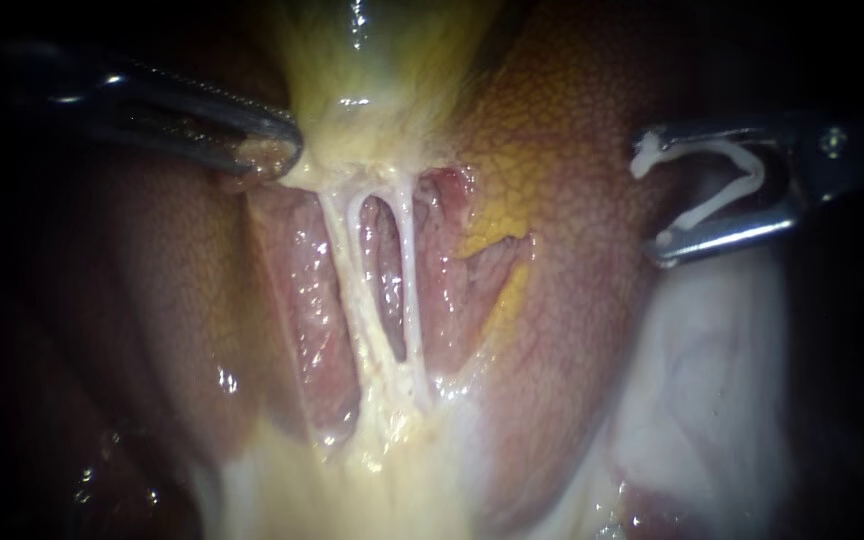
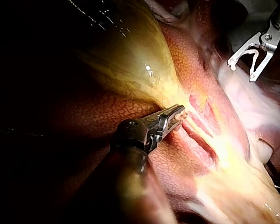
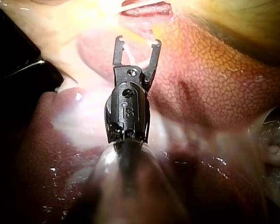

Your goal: Clipping first clip left tube

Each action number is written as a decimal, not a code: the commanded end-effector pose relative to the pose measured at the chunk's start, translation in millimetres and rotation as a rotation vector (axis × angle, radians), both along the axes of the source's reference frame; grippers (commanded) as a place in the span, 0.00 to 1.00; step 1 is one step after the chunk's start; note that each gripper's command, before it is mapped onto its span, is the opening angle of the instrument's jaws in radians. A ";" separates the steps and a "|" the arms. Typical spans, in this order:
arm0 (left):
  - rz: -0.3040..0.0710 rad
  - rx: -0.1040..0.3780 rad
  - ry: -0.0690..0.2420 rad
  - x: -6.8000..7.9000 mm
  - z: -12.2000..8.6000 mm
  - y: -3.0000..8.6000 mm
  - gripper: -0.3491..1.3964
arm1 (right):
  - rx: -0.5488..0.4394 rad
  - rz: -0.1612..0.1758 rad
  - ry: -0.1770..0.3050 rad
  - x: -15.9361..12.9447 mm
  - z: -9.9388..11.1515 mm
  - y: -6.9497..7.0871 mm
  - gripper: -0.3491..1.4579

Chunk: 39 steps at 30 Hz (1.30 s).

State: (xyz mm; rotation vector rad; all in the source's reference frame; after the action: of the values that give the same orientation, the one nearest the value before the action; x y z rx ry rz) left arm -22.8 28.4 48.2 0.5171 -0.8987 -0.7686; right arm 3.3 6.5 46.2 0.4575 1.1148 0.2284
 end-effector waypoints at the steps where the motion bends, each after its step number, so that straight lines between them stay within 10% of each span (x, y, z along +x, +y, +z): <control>1: 0.000 0.000 0.000 0.0 0.0 0.0 0.00 | 0.008 -0.004 0.006 0.5 0.3 -0.4 0.49; 39: 0.000 0.000 0.000 0.0 -0.1 0.0 0.00 | 0.175 -0.096 0.107 11.5 7.1 -7.8 0.48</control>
State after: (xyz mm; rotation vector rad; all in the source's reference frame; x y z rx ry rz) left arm -22.7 28.4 48.2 0.5178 -0.8990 -0.7683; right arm 15.0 -1.4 53.4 0.6864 1.1810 0.2180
